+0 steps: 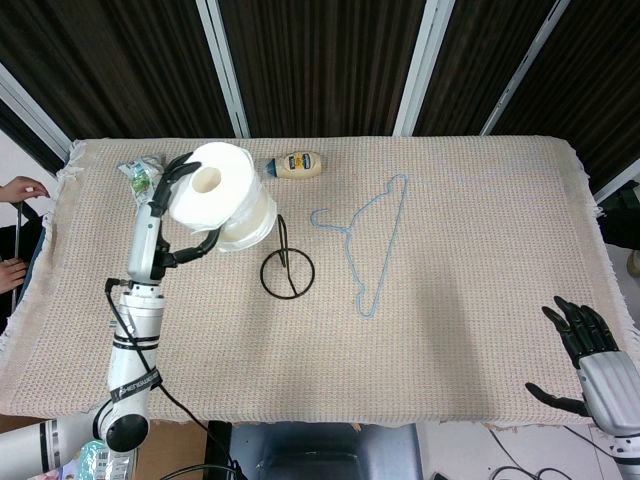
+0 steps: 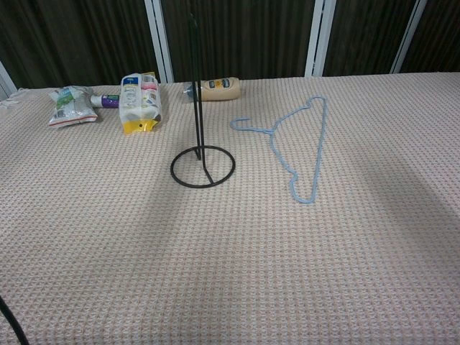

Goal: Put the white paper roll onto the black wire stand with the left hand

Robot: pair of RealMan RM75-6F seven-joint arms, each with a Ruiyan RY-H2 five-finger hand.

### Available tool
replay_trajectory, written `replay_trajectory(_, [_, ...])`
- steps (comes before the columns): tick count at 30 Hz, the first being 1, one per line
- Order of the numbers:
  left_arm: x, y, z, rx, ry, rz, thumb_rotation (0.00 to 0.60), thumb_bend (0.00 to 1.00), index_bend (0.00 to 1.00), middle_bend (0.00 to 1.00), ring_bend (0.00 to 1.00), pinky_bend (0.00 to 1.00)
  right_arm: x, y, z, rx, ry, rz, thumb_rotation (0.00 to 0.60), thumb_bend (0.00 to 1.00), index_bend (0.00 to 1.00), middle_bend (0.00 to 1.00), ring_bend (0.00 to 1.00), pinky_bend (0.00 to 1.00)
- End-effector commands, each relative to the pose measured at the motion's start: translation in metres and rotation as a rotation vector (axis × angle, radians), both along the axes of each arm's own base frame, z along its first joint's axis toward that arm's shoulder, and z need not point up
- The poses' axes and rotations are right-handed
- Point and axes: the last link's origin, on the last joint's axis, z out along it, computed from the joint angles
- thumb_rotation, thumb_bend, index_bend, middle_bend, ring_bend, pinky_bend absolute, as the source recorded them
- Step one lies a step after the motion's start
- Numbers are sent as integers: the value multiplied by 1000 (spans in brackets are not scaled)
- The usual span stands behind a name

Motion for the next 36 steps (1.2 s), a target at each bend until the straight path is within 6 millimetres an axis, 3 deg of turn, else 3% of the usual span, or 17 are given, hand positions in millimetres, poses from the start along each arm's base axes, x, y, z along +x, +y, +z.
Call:
replay_trajectory(1, [25,13,-13,-57,-8,3,600,772,500,632,694,828,-1,-2,3,-2,-6,-6,600,200,0,0,0,0])
replay_trajectory(6, [39,16,-25,-63,24,-3,600,772,499,632,695,828,-3,-3,6,-2,-16,-10,600,201,0,0,0,0])
replay_trajectory(17, [46,18,-43,-65,57,11,600,772,497,631,695,828,-5,-1,14,-11,-44,-9,600,201,0,0,0,0])
replay_trajectory(36, [41,18,-65,-111,127,38,600,758,459,590,657,796,-6,3,19,-16,-60,-1,600,200,0,0,0,0])
